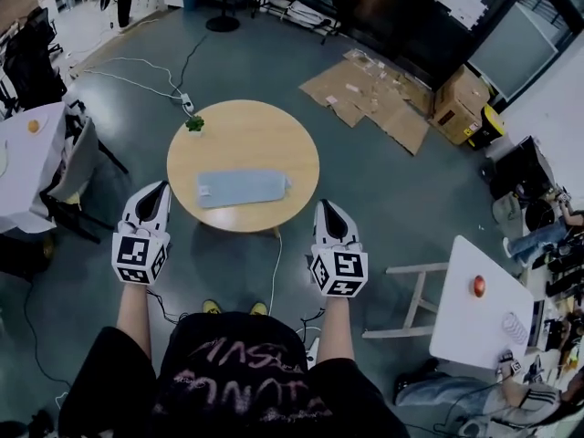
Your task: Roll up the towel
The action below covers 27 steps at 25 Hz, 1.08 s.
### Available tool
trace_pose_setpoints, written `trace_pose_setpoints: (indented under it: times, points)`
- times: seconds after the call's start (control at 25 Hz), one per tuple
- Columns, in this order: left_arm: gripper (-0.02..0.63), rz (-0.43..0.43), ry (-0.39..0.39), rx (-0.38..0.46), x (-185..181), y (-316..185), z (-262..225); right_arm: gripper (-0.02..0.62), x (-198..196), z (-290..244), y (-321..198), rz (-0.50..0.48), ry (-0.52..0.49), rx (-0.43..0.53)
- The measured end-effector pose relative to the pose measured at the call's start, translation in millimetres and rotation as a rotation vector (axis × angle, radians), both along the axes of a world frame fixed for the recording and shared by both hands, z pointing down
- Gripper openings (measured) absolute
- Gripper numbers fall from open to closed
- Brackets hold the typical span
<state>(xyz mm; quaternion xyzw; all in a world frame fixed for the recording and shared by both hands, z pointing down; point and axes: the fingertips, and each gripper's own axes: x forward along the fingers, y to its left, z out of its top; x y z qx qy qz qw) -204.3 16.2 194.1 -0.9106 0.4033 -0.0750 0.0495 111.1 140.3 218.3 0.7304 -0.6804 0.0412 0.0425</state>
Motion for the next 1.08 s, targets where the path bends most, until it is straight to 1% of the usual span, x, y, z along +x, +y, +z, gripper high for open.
trace_pose_setpoints:
  times: [0.44, 0.84, 1.08]
  points:
    - [0.011, 0.02, -0.002, 0.006, 1, -9, -5, 0.003, -4, -15, 6, 0.029, 0.046, 0.02]
    - [0.011, 0.024, -0.015, 0.013, -1, -13, -5, 0.003, -6, -20, 9, 0.045, 0.057, 0.019]
    - [0.011, 0.016, -0.003, 0.018, -5, -17, -8, 0.003, -4, -21, 9, 0.058, 0.057, 0.022]
